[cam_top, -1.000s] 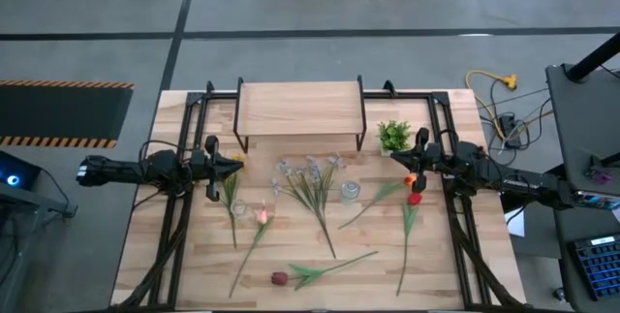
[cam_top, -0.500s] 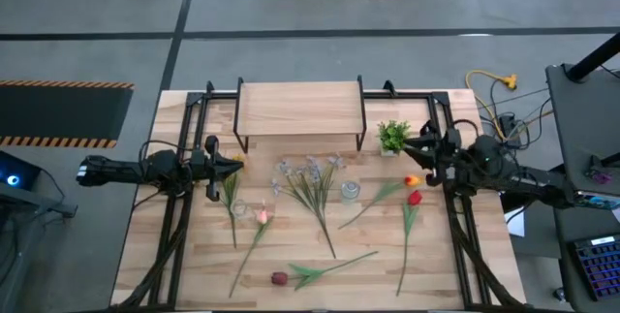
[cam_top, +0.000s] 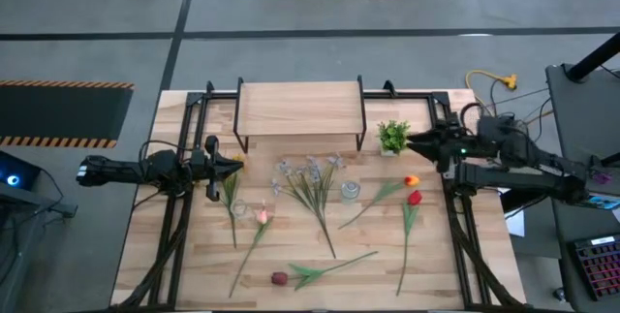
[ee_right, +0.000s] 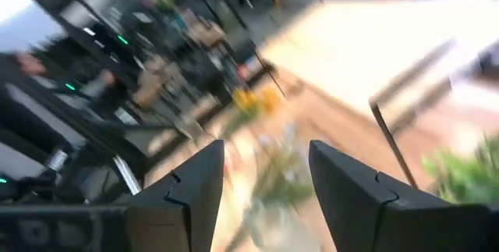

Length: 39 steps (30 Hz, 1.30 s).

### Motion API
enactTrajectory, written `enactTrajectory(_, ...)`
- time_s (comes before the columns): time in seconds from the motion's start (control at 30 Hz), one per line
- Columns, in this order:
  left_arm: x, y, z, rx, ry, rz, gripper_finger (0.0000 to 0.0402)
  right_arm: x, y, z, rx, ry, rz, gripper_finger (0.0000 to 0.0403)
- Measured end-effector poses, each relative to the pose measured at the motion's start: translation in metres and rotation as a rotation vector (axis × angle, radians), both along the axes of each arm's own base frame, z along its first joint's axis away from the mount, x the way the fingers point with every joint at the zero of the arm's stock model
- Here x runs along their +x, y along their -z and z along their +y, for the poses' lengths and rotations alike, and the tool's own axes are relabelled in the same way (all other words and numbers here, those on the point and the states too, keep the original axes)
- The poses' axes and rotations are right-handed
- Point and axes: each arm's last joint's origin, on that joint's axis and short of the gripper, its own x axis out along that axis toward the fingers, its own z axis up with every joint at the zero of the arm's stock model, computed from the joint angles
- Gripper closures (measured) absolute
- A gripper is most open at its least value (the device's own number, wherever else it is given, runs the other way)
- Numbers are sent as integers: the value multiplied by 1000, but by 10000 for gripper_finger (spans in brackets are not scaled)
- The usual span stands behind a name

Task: Pick and place flowers into a vace then onto a shelf
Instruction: Put the red tulip into the top transparent vase

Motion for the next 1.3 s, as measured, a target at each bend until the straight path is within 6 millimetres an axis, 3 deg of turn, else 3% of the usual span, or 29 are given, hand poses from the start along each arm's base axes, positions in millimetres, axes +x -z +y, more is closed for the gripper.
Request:
enactTrajectory(0.33, 0, 0, 0, 0, 0, 0, 398, 28, -15, 6, 191, -31, 157, 223)
enactTrajectory(0.7, 0, 0, 0, 0, 0, 0, 398, 67, -4, 47, 392, -99, 427, 223)
enactTrajectory(1.03, 0, 0, 0, 0, 0, 0, 398, 80, -3, 85, 419, 103, 696, 223)
enactTrajectory(1.3, 0, 0, 0, 0, 0, 0, 398, 84, 20, 110, 344, 294, 967, 243)
